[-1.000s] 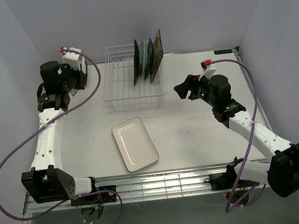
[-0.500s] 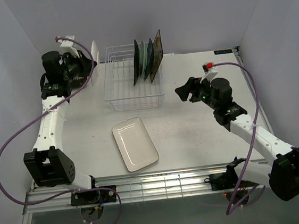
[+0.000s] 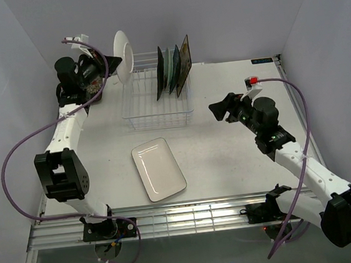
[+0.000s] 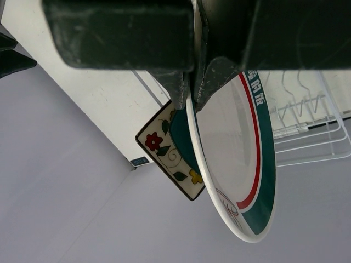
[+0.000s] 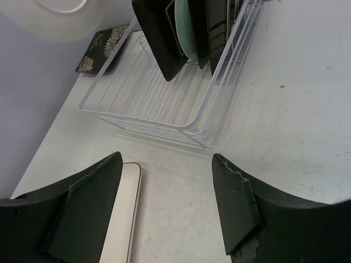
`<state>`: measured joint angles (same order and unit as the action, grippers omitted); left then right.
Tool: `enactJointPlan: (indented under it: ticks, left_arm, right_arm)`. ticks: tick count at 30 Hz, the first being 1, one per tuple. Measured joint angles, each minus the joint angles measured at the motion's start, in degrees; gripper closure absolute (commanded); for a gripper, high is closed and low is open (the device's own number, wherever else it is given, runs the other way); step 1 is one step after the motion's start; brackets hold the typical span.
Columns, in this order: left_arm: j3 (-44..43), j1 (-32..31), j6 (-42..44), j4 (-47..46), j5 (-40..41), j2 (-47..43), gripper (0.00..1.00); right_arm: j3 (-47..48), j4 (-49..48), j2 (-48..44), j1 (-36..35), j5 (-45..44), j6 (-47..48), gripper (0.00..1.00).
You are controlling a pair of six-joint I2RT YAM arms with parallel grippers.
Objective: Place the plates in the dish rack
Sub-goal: Insert the plate into the dish rack.
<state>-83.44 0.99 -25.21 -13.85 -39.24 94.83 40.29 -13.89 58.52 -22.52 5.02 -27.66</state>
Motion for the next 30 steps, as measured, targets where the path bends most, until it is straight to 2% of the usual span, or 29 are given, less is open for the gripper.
enactJointPlan:
  ticks: [7,15,30]
  left_arm:
    - [-1.81,-2.54,-4.46,-6.54,-0.44,8.61,1.00]
    - [-1.81,-5.05,-7.85,-14.60,-0.28,13.07,1.00]
    - [-1.16,-10.58,-3.74,-22.21,7.85,19.04,1.00]
  right_arm:
    - [-3.39,-0.72,-4.50,0.00,-1.22,-1.88,0.28]
    - [-4.57,-0.68,-7.65,-0.04,-2.47,-2.86,0.28]
    - [-4.57,0.66,-9.09,-0.07,-3.50,-2.97,0.28]
